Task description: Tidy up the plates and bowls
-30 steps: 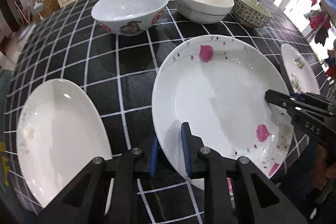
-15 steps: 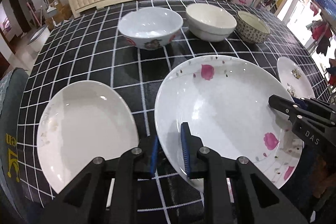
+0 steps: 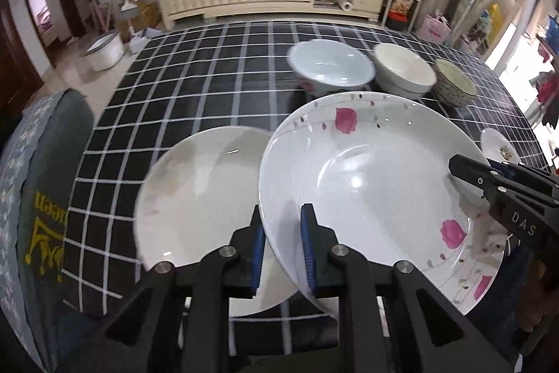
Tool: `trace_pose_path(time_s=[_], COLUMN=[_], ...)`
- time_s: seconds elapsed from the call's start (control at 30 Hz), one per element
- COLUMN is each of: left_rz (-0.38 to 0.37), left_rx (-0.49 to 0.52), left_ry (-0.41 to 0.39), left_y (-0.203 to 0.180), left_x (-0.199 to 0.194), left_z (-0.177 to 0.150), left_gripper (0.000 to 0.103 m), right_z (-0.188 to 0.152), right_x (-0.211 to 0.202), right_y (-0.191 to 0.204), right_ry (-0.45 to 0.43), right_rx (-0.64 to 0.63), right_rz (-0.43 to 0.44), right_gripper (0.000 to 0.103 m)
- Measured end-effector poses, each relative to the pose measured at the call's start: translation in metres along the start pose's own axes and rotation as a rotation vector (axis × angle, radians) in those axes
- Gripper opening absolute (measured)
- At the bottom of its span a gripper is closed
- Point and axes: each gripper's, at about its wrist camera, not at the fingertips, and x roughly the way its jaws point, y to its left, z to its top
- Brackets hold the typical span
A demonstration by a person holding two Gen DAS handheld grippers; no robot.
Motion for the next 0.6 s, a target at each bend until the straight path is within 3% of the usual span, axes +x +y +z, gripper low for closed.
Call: trace_pose_path(time_s=[0.37,0.6], left_rz=[0.063,0.066], left_rx=[-0.112,-0.155], left_ry=[0.037,0.066], left_y=[0.063,0.08], left_x=[0.001,0.016], left_z=[-0.022,-0.032], left_gripper=[0.017,0.017], right_z=[-0.001,-0.001], right_x=[0.03,0.044], right_y=[0.049,0.064], right_ry=[0.048,0.075], right_rx=[-0.054,-0.076], right_rz=[0.05,0.047], right_gripper=[0.022,0.022])
